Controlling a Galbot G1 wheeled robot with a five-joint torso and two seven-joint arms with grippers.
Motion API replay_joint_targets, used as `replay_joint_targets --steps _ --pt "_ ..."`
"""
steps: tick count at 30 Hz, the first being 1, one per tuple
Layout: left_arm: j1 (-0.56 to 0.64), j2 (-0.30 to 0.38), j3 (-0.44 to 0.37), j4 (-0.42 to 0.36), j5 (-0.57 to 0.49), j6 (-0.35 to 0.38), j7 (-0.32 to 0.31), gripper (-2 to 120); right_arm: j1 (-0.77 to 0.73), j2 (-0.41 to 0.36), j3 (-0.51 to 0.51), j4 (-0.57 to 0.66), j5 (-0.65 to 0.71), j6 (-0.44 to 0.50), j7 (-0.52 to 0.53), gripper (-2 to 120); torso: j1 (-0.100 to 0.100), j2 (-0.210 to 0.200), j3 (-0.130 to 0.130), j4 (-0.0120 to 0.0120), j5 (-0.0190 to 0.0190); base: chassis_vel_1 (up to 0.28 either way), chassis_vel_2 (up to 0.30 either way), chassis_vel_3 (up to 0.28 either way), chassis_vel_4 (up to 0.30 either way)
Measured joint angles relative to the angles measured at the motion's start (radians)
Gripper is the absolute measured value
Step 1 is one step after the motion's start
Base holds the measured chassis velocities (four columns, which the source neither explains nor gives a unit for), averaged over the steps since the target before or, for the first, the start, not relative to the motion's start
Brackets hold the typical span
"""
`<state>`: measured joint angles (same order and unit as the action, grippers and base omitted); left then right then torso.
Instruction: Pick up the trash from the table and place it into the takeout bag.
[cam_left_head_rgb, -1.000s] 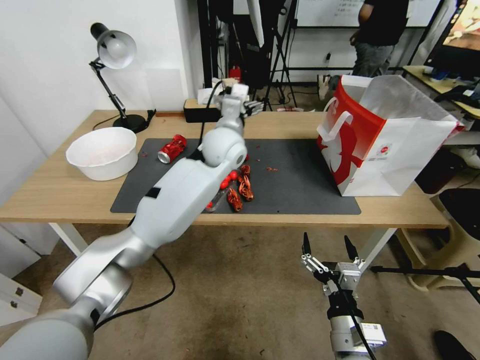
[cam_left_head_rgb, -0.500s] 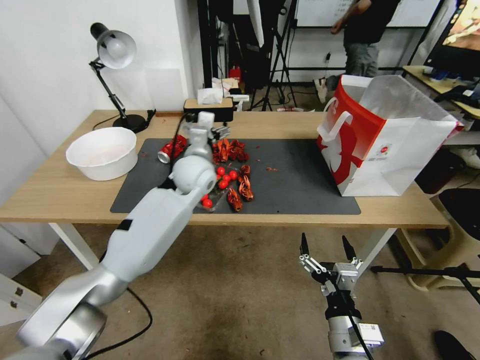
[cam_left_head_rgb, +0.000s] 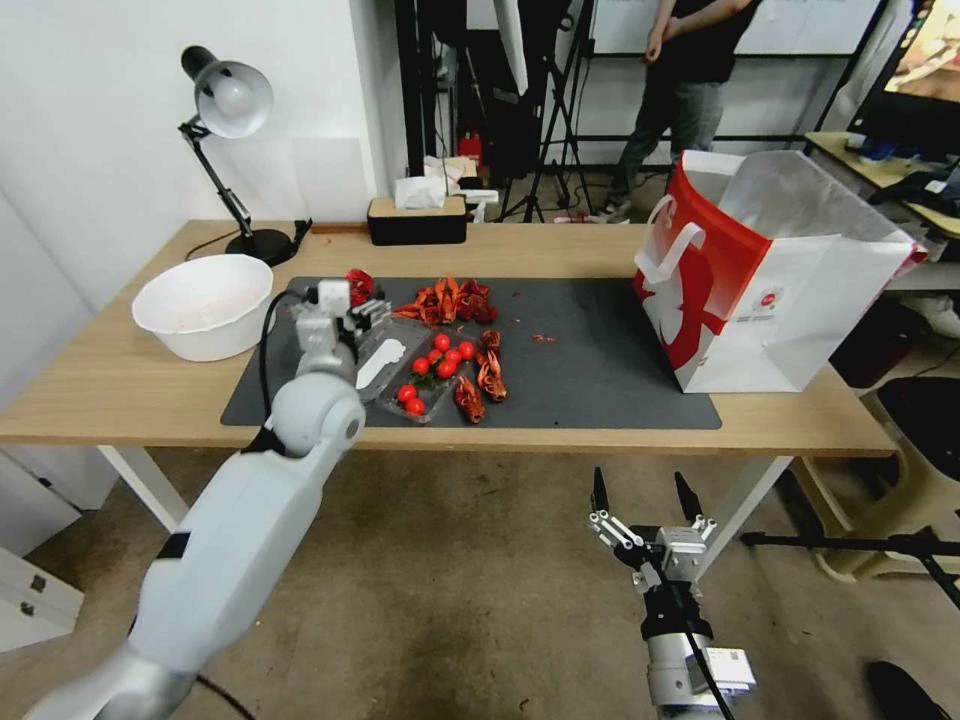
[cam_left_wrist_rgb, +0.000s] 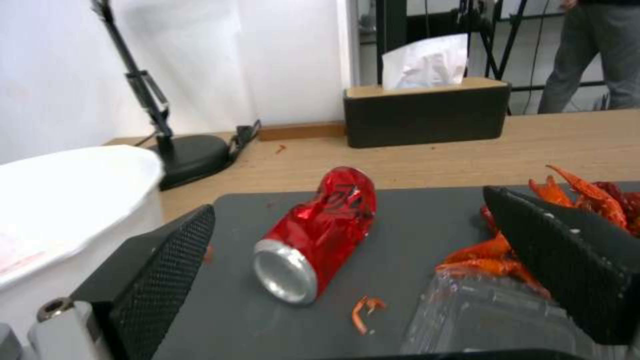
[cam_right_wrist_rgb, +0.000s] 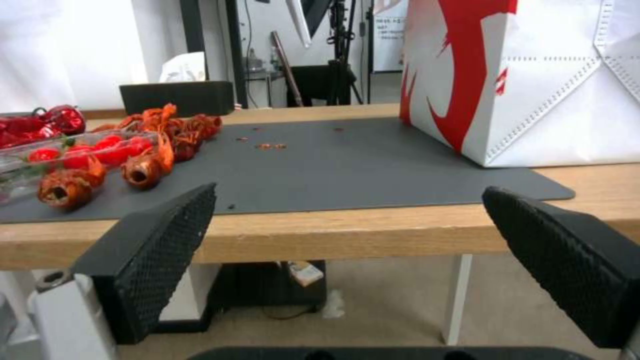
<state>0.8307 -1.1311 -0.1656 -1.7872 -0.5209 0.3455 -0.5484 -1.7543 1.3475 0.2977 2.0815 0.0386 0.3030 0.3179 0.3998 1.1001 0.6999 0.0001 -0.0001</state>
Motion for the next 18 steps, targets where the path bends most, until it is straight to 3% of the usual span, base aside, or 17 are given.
replay_joint_targets --steps 18 --pt "0.329 0.028 -0.158 -0.176 0.067 -0.078 0.044 100 -0.013 -0.001 -0.003 0.003 -0.005 0.001 -0.002 100 0.000 0.000 0.000 -0.0001 0.0002 0.000 0.000 0.000 0.000"
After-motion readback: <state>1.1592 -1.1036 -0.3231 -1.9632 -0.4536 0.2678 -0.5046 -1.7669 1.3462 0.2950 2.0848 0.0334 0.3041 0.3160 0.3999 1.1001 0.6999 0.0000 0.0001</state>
